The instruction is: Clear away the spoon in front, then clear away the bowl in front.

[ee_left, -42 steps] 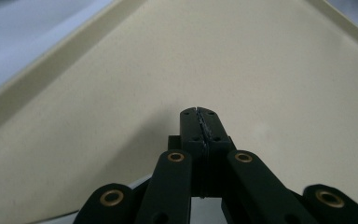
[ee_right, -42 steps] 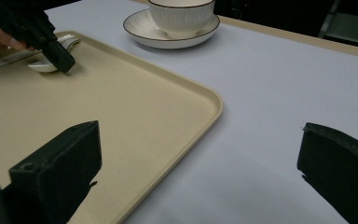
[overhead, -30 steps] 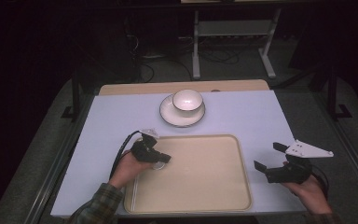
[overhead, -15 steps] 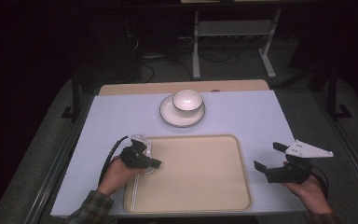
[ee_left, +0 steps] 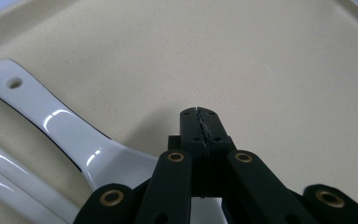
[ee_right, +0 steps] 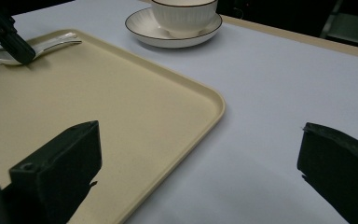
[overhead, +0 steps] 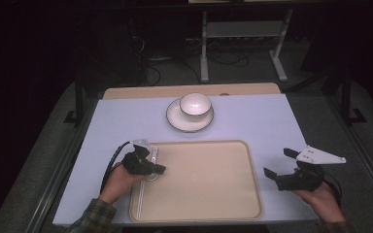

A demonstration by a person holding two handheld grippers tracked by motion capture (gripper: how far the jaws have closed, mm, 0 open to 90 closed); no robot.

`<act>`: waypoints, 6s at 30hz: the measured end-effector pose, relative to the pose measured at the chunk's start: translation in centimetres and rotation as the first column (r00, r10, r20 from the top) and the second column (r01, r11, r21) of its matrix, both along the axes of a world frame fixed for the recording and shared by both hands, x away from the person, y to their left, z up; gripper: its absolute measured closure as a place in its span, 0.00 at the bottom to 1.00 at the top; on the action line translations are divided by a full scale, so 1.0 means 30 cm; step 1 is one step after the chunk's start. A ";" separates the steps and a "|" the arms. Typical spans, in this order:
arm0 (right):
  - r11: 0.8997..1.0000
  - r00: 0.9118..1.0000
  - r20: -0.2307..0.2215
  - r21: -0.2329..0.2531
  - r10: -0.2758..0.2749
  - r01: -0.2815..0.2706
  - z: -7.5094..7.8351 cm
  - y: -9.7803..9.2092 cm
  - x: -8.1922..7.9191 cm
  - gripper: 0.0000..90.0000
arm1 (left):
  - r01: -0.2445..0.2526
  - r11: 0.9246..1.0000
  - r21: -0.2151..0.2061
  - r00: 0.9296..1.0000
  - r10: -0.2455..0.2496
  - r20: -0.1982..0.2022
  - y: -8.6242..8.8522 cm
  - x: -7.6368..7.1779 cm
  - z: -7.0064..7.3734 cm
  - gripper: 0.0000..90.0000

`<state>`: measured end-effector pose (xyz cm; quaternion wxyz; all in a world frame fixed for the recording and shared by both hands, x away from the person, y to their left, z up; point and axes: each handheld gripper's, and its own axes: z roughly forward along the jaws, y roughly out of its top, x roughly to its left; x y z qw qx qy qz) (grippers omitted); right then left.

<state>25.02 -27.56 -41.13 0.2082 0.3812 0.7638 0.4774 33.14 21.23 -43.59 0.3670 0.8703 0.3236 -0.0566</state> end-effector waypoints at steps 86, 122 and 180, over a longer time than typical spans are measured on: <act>1.000 1.000 0.002 0.022 -0.005 0.005 -0.002 -0.009 -0.004 0.00 | -0.220 0.972 0.076 0.968 0.208 0.143 -0.208 0.643 0.265 0.25; 1.000 1.000 0.008 0.026 0.000 -0.001 0.001 -0.010 -0.007 0.00 | -0.273 0.937 0.217 0.959 0.282 -0.013 -0.328 0.797 0.088 0.63; 1.000 1.000 0.007 0.027 -0.003 0.003 -0.001 -0.013 -0.003 0.00 | -0.213 0.967 0.137 0.974 0.221 -0.043 -0.295 0.711 0.223 0.92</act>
